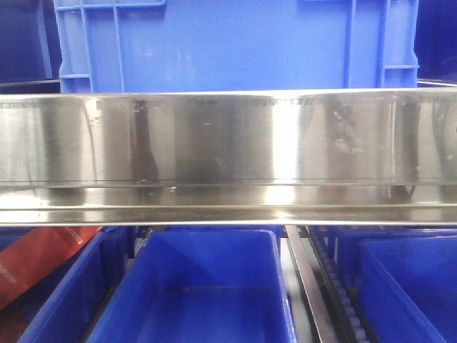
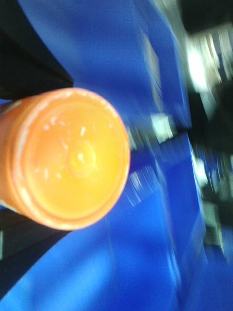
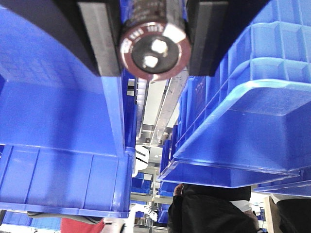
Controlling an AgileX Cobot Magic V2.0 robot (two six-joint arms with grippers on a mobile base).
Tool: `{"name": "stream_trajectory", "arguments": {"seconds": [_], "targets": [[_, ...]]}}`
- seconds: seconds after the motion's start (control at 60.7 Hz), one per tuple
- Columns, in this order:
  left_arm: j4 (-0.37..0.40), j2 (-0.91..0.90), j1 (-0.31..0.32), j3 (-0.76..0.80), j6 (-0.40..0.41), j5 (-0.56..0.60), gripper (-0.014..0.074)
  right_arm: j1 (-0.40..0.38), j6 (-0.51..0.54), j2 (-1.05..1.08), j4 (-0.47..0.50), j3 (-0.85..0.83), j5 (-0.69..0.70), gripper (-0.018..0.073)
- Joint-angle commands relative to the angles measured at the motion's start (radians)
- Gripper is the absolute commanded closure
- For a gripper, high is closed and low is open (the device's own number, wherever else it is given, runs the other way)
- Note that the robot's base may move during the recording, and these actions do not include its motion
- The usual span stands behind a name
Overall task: Place cylindrical capacitor in blue bin on shelf
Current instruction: 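Extend the left gripper over a blue bin and release the orange cylinder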
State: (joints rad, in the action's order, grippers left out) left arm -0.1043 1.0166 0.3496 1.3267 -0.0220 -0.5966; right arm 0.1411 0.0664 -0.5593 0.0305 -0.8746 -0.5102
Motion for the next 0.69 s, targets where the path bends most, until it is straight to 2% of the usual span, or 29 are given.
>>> {"name": "stream_trajectory", "arguments": {"seconds": [0.0, 0.115, 0.247, 0.379, 0.527, 0.577, 0.676], "targets": [[0.004, 0.109, 0.096, 0.118, -0.006, -0.011, 0.0708, -0.001, 0.002, 0.005, -0.001, 0.002, 0.016, 0.0692], [0.004, 0.266, 0.186, 0.277, -0.006, -0.02, 0.0708, -0.001, 0.002, 0.005, -0.001, 0.002, 0.016, 0.0692], [0.004, 0.429, 0.249, 0.413, -0.006, -0.022, 0.0708, -0.001, 0.002, 0.005, -0.001, 0.002, 0.016, 0.0692], [0.004, 0.577, 0.279, 0.497, -0.006, -0.025, 0.0708, -0.001, 0.002, 0.005, -0.001, 0.002, 0.018, 0.0692], [0.007, 0.668, 0.282, 0.505, -0.006, -0.035, 0.0703, -0.001, 0.002, 0.005, -0.001, 0.002, 0.023, 0.0692], [0.008, 0.692, 0.282, 0.505, -0.006, -0.045, 0.0678, -0.001, 0.002, 0.005, -0.001, 0.002, 0.023, 0.0692], [0.008, 0.726, 0.282, 0.505, -0.006, -0.063, 0.054, -0.001, 0.002, 0.005, -0.001, 0.002, 0.023, 0.0692]]}}
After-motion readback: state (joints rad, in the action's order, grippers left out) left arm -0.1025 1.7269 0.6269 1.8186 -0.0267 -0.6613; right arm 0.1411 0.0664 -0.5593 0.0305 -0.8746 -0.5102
